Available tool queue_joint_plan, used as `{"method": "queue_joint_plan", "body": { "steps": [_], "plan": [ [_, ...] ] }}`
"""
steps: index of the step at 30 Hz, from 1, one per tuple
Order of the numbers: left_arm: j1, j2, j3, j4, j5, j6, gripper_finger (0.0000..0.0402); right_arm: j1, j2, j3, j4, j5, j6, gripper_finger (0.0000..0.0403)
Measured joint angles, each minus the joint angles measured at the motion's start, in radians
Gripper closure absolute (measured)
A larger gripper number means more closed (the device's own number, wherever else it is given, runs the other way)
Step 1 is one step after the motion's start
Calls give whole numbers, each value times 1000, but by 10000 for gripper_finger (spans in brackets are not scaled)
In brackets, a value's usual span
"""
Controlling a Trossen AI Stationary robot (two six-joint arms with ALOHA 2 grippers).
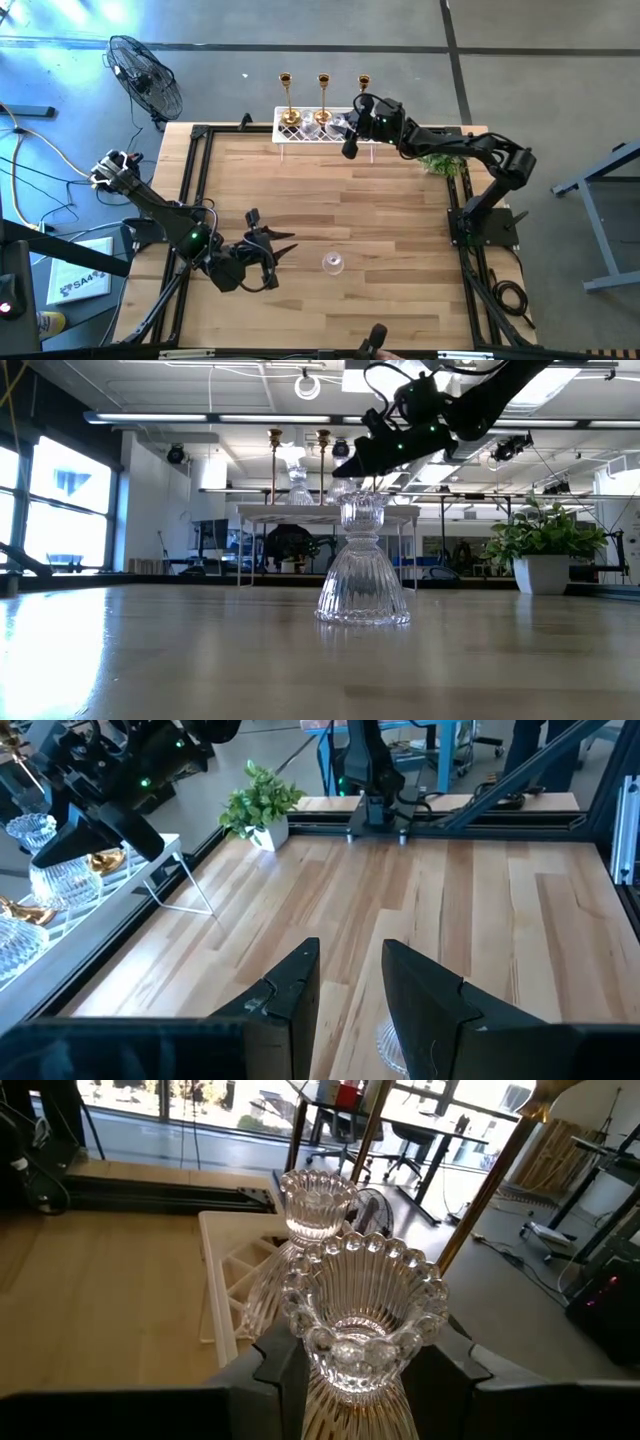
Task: Pick & Place candle stick holders
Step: Put the right glass candle holder on the shelf
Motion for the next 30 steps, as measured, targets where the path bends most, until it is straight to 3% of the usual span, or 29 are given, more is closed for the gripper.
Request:
{"method": "queue_joint_plan", "body": {
  "steps": [30],
  "plan": [
    [0, 0, 0, -3, 11, -8, 293, -10, 1, 0, -34, -12, 11, 284]
  ]
}}
